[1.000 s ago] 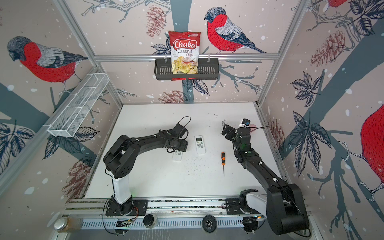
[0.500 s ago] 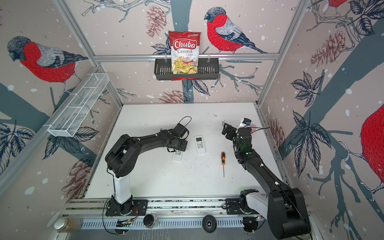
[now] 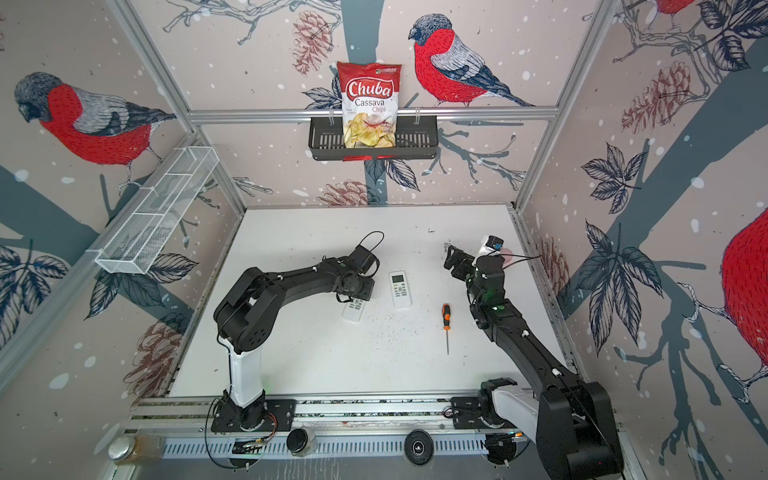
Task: Unload the batteries from the remote control
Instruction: 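Lift the remote with the left gripper toward the right gripper while the right gripper approaches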
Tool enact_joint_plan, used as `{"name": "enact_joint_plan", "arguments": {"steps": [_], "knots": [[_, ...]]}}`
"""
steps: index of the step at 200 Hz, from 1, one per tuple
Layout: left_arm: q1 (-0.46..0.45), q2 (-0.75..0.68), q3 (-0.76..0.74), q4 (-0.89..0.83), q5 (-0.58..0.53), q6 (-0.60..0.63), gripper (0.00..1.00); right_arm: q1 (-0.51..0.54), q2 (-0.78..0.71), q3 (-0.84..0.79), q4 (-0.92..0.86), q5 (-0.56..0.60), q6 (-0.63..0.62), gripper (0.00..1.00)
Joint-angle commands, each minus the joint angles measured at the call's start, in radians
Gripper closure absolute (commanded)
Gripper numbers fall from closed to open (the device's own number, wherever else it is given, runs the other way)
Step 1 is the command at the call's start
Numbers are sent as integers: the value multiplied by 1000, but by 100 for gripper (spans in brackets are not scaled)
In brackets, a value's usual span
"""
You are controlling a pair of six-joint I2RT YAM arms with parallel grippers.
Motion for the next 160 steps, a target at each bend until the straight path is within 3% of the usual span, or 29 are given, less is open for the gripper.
{"name": "enact_joint_plan", "arguments": {"steps": [1, 47, 89, 106, 134, 160], "knots": [[1, -6, 12, -40, 13, 5, 63, 4, -8, 1, -2, 9, -20, 6], [4, -31, 57, -42, 44, 22, 70, 3, 0, 12, -2, -35, -53, 0], [31, -49, 105, -32, 134, 67, 75, 2, -26, -1, 37, -108, -95, 1], [59, -69, 104, -2, 208, 82, 76, -2, -52, -20, 79, -164, -107, 1], [123, -124, 84, 73, 385, 94, 76, -27, -103, -85, 233, -385, -91, 1], [166, -160, 89, 141, 549, 109, 76, -37, -131, -93, 275, -495, -91, 1]]}}
